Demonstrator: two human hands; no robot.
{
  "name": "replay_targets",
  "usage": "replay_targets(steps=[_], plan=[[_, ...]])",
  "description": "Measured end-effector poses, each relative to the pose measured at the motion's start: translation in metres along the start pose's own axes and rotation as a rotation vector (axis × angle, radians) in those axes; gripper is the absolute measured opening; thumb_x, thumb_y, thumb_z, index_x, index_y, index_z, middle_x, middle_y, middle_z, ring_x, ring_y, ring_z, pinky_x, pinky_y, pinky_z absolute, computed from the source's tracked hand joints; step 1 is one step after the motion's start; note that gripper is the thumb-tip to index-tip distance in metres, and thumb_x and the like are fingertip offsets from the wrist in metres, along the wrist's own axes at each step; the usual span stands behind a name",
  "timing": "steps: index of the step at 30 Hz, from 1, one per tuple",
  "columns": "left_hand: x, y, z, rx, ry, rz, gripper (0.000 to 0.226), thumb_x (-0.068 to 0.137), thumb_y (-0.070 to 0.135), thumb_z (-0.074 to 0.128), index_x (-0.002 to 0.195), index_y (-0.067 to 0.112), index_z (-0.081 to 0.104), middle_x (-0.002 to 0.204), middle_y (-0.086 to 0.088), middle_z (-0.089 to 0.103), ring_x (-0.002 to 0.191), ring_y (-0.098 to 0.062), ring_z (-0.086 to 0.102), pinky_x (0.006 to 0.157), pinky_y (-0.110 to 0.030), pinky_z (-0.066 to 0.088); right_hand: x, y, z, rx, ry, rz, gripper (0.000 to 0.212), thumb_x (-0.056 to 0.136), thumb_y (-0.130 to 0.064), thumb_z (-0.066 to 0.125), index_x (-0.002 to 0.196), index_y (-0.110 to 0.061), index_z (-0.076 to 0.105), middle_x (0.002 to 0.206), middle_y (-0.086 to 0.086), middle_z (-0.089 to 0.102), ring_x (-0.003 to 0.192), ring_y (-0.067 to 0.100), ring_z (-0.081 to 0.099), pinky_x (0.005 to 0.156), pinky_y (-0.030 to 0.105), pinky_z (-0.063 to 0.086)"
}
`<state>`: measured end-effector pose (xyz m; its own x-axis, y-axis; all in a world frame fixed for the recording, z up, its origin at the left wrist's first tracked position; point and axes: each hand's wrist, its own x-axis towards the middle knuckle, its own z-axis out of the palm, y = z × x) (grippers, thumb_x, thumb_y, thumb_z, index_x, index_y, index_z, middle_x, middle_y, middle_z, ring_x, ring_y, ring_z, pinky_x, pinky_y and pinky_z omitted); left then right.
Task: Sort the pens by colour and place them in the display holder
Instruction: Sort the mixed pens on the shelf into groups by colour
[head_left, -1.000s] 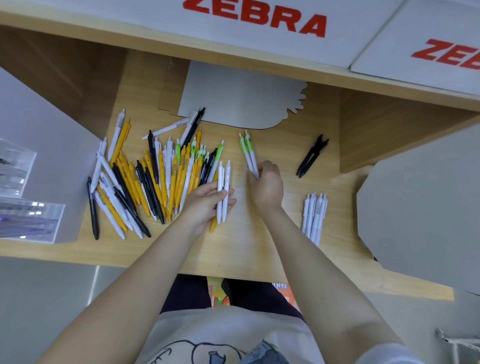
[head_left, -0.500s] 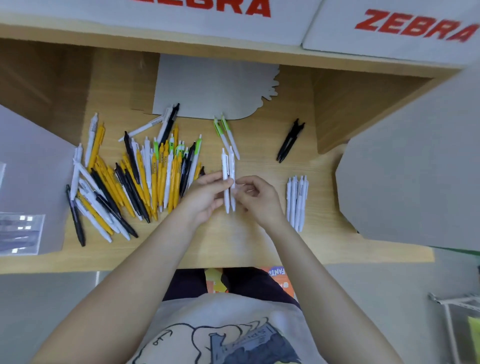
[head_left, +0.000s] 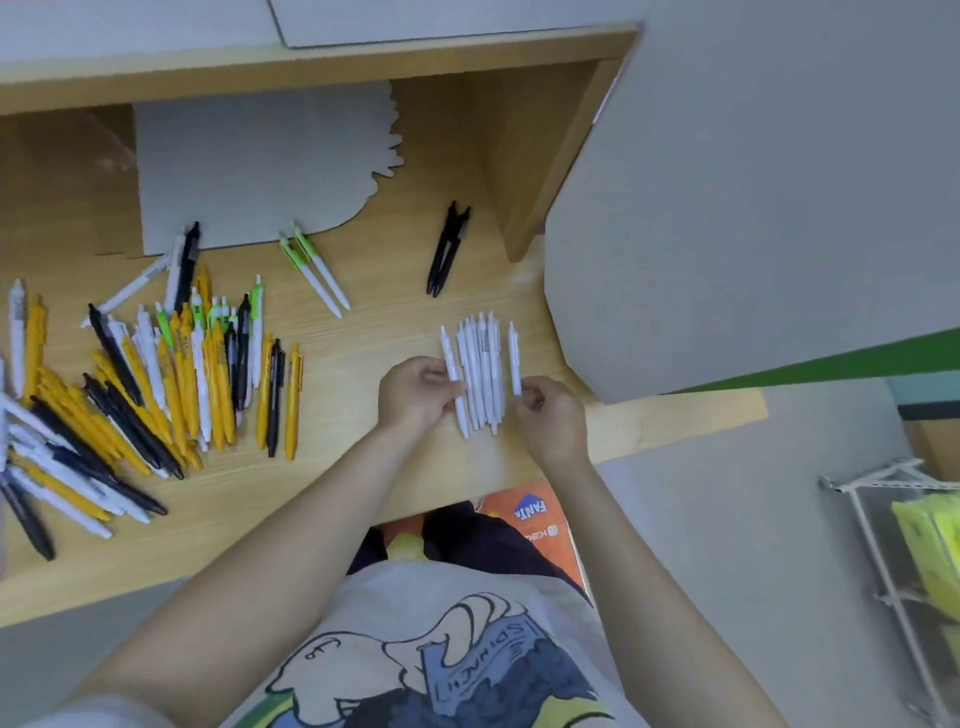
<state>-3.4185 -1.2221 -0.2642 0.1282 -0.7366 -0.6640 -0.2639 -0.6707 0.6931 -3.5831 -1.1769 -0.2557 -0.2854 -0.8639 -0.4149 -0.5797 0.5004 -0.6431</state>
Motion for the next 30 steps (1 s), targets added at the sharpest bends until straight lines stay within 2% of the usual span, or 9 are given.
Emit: replay_targets(steps=[5,8,13,15,18,21,24,28,30], plan=[[0.009,-0.004,0.008,0.132,0.056,0.120,0.041,0.081,0.014,0.080,0.118,0.018,0.064,0.083,0.003,0.068,0.077,-0.007,0.063,0.071,-0.016,0.048,0.012,0.006,0.005,0.009,-0.087,-0.039,0.029,0.090,-0.014,0.059,0.119,-0.016,0.066,0.091,0.002,0.065,0.083,0.015,0.057,0.075,0.023,0.044],[0.010,-0.003,0.010,0.110,0.042,0.128,0.041,0.083,0.013,0.078,0.122,0.016,0.066,0.079,0.007,0.066,0.072,-0.001,0.062,0.063,-0.005,0.046,0.017,0.008,0.003,0.032,-0.107,-0.057,0.027,0.091,-0.014,0.059,0.117,-0.018,0.067,0.094,0.001,0.067,0.085,0.015,0.059,0.077,0.024,0.047],[0.004,-0.003,-0.004,0.126,0.039,0.160,0.042,0.087,0.033,0.075,0.125,0.018,0.064,0.086,0.007,0.065,0.083,-0.015,0.068,0.081,-0.025,0.054,0.016,0.000,-0.005,-0.029,-0.035,-0.110,0.022,0.093,-0.020,0.061,0.111,-0.011,0.065,0.085,-0.002,0.060,0.082,0.017,0.057,0.074,0.027,0.046],[-0.003,0.000,-0.022,0.148,0.089,0.217,0.038,0.091,0.039,0.068,0.124,0.020,0.065,0.093,0.008,0.065,0.089,-0.015,0.066,0.084,-0.027,0.051,0.013,-0.012,-0.002,-0.003,-0.019,-0.145,0.023,0.093,-0.024,0.062,0.112,-0.012,0.066,0.083,-0.003,0.059,0.078,0.014,0.057,0.074,0.028,0.048],[-0.010,-0.003,-0.065,0.272,0.241,0.367,0.035,0.096,0.037,0.059,0.125,0.018,0.064,0.113,0.002,0.063,0.103,-0.014,0.060,0.088,-0.026,0.045,0.010,-0.043,0.018,0.029,-0.088,-0.219,0.024,0.093,-0.030,0.063,0.113,-0.017,0.066,0.083,-0.002,0.061,0.073,0.007,0.055,0.068,0.016,0.044],[-0.009,-0.027,-0.123,0.500,0.434,0.481,0.041,0.099,0.032,0.054,0.133,0.010,0.058,0.137,-0.008,0.054,0.129,-0.023,0.046,0.105,-0.030,0.034,0.007,-0.081,0.057,0.023,-0.230,-0.274,0.021,0.093,-0.029,0.063,0.111,-0.018,0.066,0.084,0.000,0.062,0.073,0.006,0.055,0.064,0.013,0.039],[-0.006,-0.061,-0.182,0.709,0.557,0.416,0.056,0.097,0.039,0.053,0.146,0.014,0.044,0.157,-0.009,0.035,0.147,-0.029,0.025,0.118,-0.049,0.024,0.003,-0.117,0.101,-0.017,-0.358,-0.345,0.023,0.094,-0.028,0.062,0.113,-0.015,0.066,0.093,0.004,0.063,0.083,0.013,0.057,0.066,0.017,0.040],[0.003,-0.087,-0.233,0.897,0.506,0.309,0.075,0.094,0.059,0.048,0.157,0.027,0.021,0.167,-0.003,0.003,0.153,-0.029,-0.003,0.121,-0.053,0.002,0.014,-0.161,0.153,-0.060,-0.382,-0.417,0.028,0.095,-0.022,0.061,0.119,-0.009,0.065,0.114,0.009,0.062,0.101,0.021,0.060,0.085,0.026,0.045],[0.013,-0.091,-0.246,0.933,0.468,0.300,0.084,0.091,0.071,0.043,0.159,0.032,0.012,0.167,-0.003,-0.005,0.153,-0.030,-0.010,0.121,-0.054,-0.004,0.027,-0.183,0.174,-0.075,-0.354,-0.447,0.006,0.094,-0.020,0.060,0.098,-0.019,0.065,0.097,0.000,0.060,0.091,0.023,0.055,0.079,0.029,0.043]])
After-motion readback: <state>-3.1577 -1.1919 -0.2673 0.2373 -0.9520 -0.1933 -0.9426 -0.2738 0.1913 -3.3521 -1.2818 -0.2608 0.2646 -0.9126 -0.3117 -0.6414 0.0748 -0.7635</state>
